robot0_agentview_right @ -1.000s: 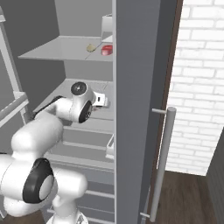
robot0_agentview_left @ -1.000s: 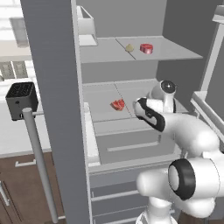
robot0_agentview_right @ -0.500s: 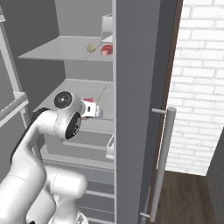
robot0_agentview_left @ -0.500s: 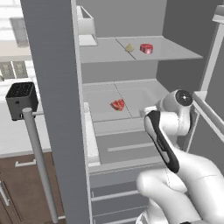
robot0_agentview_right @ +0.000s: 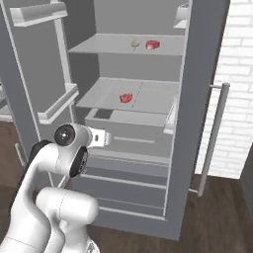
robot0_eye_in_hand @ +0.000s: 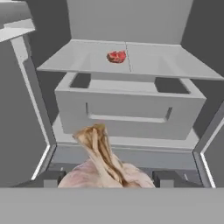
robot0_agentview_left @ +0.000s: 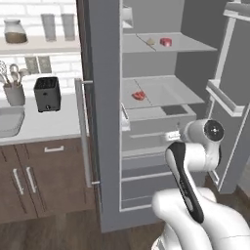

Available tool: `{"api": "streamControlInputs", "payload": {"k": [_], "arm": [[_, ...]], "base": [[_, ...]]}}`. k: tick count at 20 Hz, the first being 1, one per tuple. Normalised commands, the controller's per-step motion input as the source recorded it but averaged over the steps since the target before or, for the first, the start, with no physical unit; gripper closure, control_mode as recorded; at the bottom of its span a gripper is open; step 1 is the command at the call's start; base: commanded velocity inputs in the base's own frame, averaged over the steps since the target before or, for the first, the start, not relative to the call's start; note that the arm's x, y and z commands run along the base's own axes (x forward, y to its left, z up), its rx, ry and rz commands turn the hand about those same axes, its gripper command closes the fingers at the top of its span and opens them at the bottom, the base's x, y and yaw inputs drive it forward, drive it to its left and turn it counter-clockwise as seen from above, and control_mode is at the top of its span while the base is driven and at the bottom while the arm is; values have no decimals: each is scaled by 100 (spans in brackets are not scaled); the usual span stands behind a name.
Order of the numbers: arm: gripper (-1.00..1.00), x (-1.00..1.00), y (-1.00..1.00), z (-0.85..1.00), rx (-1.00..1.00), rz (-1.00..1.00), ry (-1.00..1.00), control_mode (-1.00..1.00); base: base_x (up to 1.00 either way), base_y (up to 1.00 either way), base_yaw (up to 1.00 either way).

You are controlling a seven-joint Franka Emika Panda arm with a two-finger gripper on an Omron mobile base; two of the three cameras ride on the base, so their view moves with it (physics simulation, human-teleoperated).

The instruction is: Place one garlic and one steak in each tupperware on the nearby counter, to pack two identical lunches.

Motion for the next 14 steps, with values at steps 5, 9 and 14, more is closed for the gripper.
{"api": "streamControlInputs", "payload": {"k": [5,9,14], "arm": [[100,0,0,0,0,0,0,100],[100,0,0,0,0,0,0,100],[100,0,0,0,0,0,0,100]], "base": [[-46,100,4],[-1,100,4],[5,100,28]]}}
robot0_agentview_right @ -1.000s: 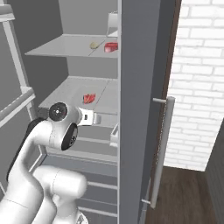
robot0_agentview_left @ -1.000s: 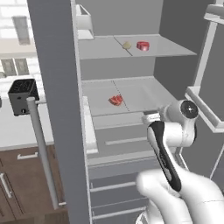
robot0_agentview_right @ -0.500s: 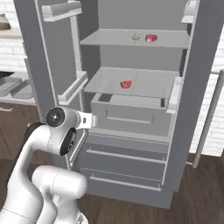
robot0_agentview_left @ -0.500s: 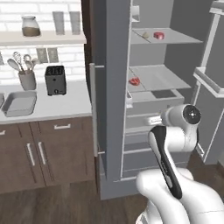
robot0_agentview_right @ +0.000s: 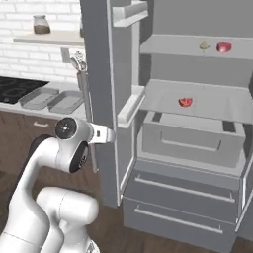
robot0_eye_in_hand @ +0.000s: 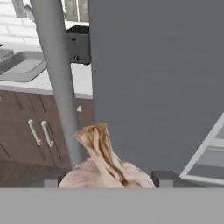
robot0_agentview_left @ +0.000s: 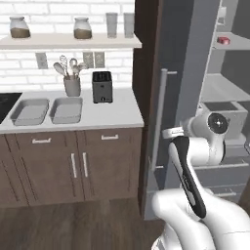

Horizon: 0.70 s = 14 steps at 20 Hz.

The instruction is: Place one garlic and one steak in each tupperware on the nearby counter, to pack two identical lunches.

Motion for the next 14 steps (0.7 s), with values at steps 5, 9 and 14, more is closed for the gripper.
{"api": "streamControlInputs", "payload": {"k": [5,9,14], "arm": [[100,0,0,0,0,0,0,100],[100,0,0,0,0,0,0,100],[100,0,0,0,0,0,0,100]], "base": [[36,100,45],[68,100,38],[99,78,15]]}}
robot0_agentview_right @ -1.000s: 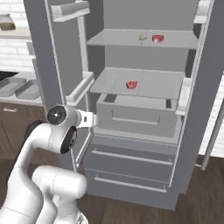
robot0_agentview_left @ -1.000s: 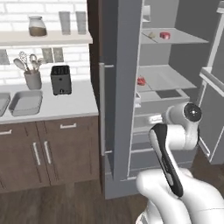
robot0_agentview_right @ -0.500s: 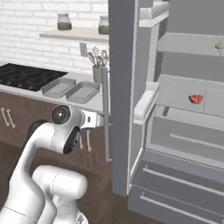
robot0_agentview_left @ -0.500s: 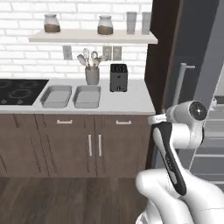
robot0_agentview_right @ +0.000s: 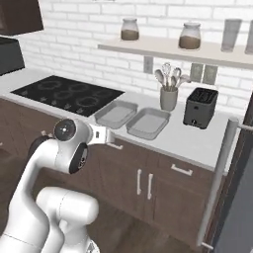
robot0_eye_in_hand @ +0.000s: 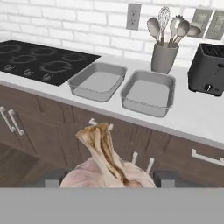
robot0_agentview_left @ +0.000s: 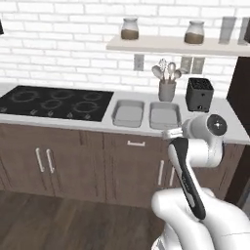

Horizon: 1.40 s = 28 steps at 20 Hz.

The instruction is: Place one garlic and one steak in each tupperware on the nearby counter, to pack two identical lunches.

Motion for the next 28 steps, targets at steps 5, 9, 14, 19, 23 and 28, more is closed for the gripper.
{"api": "streamControlInputs", "payload": {"k": [5,9,14,19,23,28], "arm": [[100,0,0,0,0,0,0,100],[100,0,0,0,0,0,0,100],[100,0,0,0,0,0,0,100],[100,0,0,0,0,0,0,100],[100,52,10,-83,-3,-10,2,-100],[100,67,12,-82,0,-1,10,-100]], "base": [[99,20,-23],[98,10,-46],[72,26,-43],[37,29,-33],[0,0,0],[0,0,0]]}}
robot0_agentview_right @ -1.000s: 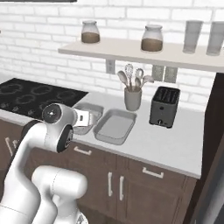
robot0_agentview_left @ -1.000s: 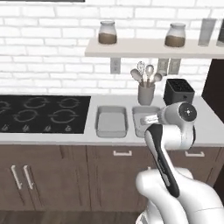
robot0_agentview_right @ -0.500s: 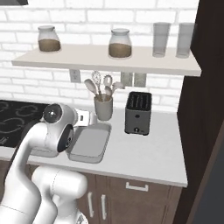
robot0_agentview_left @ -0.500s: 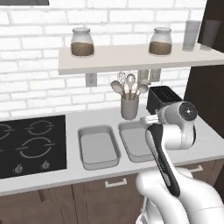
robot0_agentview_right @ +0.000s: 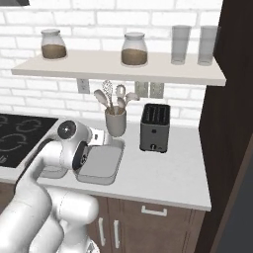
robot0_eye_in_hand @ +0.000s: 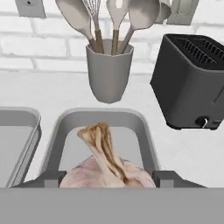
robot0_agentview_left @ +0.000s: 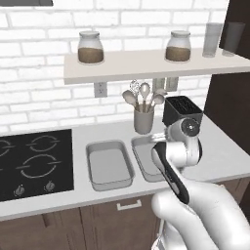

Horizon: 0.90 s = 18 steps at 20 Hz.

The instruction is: Place one garlic and one steak in each tupperware on the nearby counter, to pack two identical lunches.

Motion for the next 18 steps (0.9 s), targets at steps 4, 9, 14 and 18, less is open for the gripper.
{"api": "streamControlInputs", "payload": {"k": [4,9,14,18], "arm": [[100,29,1,-55,2,0,16,-100],[100,21,0,-71,1,0,8,-100],[100,46,0,-62,0,1,0,-100],[100,66,1,-61,0,1,0,-100]], "base": [[0,0,0],[0,0,0],[0,0,0],[0,0,0]]}}
